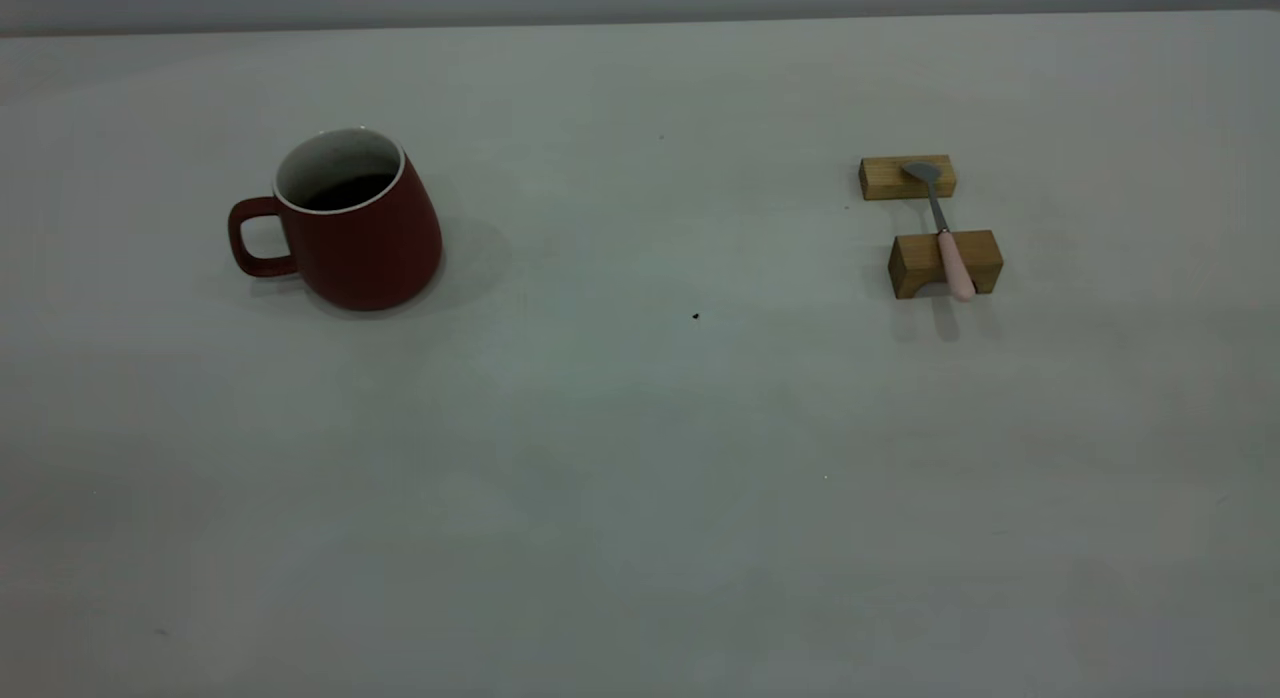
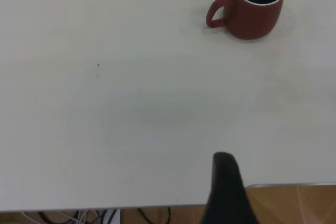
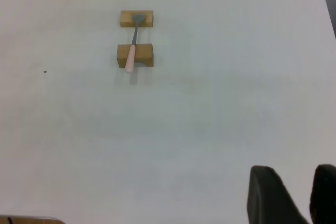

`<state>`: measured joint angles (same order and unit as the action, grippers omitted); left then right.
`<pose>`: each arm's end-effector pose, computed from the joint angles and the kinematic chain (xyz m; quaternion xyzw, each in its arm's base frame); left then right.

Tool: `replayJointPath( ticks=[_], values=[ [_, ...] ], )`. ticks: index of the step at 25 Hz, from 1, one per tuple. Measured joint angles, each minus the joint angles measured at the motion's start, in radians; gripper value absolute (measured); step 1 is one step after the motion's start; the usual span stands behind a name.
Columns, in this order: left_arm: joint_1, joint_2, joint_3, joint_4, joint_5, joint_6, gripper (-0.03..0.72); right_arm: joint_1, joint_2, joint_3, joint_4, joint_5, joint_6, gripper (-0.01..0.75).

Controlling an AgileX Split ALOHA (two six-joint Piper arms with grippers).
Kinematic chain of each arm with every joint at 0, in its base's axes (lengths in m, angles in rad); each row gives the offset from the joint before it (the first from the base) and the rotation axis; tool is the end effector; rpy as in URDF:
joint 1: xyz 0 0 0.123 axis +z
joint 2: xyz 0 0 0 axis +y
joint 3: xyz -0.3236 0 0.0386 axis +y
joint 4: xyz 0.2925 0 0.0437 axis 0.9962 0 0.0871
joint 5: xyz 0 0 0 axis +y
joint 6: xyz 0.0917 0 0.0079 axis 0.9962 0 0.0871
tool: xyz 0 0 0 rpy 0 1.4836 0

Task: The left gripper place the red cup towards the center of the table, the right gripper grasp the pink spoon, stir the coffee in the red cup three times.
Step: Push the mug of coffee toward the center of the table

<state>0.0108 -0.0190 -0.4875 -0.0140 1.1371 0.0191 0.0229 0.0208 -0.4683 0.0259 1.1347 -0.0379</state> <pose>-0.0110 -0.0013 0.2879 0.0042 0.8709 0.0004 0.4914 -0.0021 0.0021 0.2822 -0.0275 0.8840 0.0094 0.4666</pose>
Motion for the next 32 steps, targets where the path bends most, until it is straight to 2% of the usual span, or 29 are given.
replayJointPath(
  ticks=[26, 28, 32],
  values=[
    [0.0, 0.022, -0.001, 0.006, -0.006, -0.019, 0.583, 0.0, 0.0, 0.0, 0.0, 0.0, 0.0, 0.237],
    [0.0, 0.076, -0.018, 0.014, -0.046, -0.019, 0.571, 0.0, 0.0, 0.0, 0.0, 0.0, 0.001, 0.237],
    [0.0, 0.302, -0.062, 0.014, -0.196, -0.028, 0.516, 0.0, 0.0, 0.0, 0.0, 0.0, 0.001, 0.237]
  ],
)
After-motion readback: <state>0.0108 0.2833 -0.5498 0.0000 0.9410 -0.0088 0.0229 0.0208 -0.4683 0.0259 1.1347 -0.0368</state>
